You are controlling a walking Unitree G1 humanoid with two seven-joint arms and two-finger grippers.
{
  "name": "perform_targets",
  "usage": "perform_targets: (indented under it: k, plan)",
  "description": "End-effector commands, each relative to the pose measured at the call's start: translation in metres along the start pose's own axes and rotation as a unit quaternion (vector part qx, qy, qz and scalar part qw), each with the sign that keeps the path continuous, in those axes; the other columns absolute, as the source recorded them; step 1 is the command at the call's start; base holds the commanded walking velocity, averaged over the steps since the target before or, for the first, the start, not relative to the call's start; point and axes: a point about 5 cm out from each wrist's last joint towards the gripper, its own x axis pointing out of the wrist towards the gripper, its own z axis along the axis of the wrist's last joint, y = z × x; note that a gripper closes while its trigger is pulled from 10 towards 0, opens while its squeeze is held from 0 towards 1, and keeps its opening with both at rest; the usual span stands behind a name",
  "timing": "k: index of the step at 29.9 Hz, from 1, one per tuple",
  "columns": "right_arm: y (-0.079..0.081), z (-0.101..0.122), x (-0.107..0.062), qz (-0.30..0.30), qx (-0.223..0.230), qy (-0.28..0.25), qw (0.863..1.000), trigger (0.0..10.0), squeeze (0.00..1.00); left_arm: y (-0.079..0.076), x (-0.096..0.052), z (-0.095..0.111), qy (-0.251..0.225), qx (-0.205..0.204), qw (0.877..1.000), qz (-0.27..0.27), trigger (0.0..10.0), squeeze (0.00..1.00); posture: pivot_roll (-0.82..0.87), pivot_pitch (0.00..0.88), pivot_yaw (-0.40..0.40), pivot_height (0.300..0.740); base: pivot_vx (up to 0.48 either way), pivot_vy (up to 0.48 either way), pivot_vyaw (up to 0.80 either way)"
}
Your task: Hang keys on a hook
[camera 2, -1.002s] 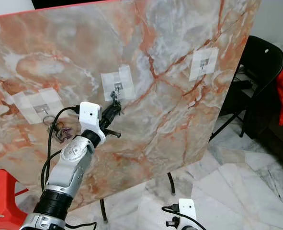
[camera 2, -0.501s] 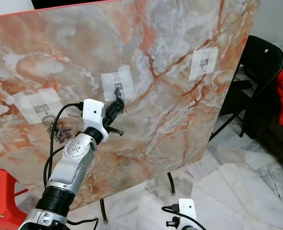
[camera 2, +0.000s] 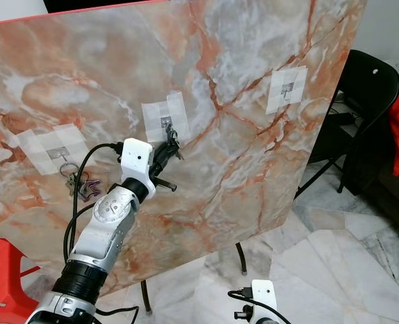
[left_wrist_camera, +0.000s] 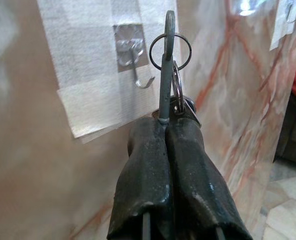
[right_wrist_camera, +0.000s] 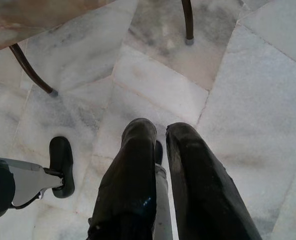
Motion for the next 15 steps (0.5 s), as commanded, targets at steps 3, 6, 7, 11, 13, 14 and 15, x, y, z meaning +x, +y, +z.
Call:
perform_targets:
  k: [3,6,7,11,13,14,15]
  plan:
    - [0.001,0.001,0.000,0.001,-0.001,0.001,1.000,10.0,0.00,-0.001,0.003,0.004,-0.007,0.012,1.000,-0.004,10.0,0.00,-0.01,0.000,-0.002,0.740,0.000,0.000,0.00]
    - [0.001,0.001,0.000,0.001,-0.001,0.001,1.000,10.0,0.00,0.000,0.003,0.004,-0.004,0.015,1.000,0.004,10.0,0.00,0.00,0.000,-0.004,0.740,0.000,0.000,0.00]
    - [0.001,0.001,0.000,0.001,-0.001,0.001,1.000,10.0,0.00,0.002,0.003,0.004,-0.003,0.016,1.000,0.009,10.0,0.00,0.00,0.000,-0.004,0.740,0.000,0.000,0.00]
    - [0.001,0.001,0.000,0.001,-0.001,0.001,1.000,10.0,0.00,0.005,0.003,0.005,-0.007,0.016,1.000,0.018,10.0,0.00,0.00,0.000,-0.004,0.740,0.000,0.000,0.00]
    - [0.001,0.001,0.000,0.001,-0.001,0.001,1.000,10.0,0.00,0.007,0.003,0.009,-0.022,0.011,0.999,0.024,10.0,0.00,0.00,0.000,-0.004,0.740,0.000,0.000,0.00]
    - [0.001,0.001,0.000,0.002,-0.002,0.001,1.000,10.0,0.00,0.008,0.004,0.013,-0.035,0.004,0.999,0.027,10.0,0.00,0.00,0.000,-0.004,0.740,0.000,0.000,0.00]
    - [0.001,0.001,0.000,0.002,-0.002,0.001,1.000,10.0,0.00,0.008,0.004,0.015,-0.038,0.002,0.999,0.026,10.0,0.00,0.00,0.000,-0.004,0.740,0.000,0.000,0.00]
